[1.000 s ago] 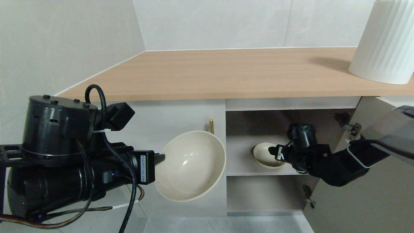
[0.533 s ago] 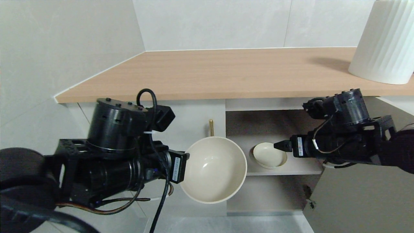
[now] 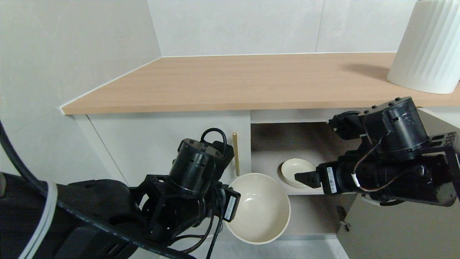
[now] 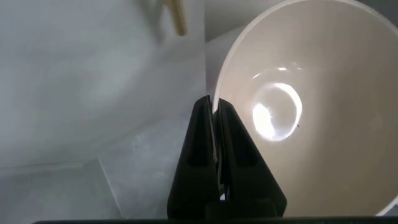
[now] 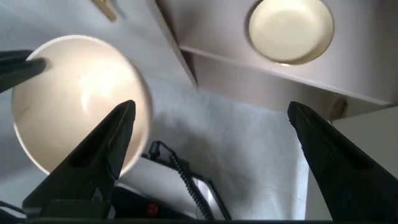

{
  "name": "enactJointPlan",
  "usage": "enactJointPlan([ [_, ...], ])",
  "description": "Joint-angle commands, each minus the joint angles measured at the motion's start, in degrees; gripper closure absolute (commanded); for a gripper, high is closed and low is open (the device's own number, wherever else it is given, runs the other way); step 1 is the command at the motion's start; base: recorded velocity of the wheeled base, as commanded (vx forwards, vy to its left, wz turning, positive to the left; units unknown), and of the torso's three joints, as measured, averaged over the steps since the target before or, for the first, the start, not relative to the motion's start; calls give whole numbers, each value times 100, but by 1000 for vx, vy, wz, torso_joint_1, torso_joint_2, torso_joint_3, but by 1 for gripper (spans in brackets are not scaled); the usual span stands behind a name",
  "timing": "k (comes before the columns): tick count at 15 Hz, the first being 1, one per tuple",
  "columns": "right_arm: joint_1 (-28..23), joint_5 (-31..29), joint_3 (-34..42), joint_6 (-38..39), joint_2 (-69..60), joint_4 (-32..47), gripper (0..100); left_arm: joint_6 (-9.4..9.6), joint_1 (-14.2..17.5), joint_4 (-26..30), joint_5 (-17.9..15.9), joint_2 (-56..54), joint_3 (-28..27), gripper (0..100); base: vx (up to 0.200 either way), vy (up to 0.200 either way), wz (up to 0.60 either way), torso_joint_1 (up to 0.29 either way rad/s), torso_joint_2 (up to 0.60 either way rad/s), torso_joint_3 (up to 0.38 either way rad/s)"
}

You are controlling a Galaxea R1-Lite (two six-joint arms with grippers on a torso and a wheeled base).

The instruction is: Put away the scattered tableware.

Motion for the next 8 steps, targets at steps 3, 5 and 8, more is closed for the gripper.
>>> enactJointPlan([
  [3,388,-68,51,50,707,-46,0,-32,-254,-45,196,102,19,100,0,0,0,0,0,0],
  [5,441,-85,51,59,988,-46,0,-163,-359,-63,293,120,19,100,0,0,0,0,0,0],
  [8,458,-112,60,76,1199,-240,0,-172,-447,-63,337,102,37,100,0,0,0,0,0,0],
])
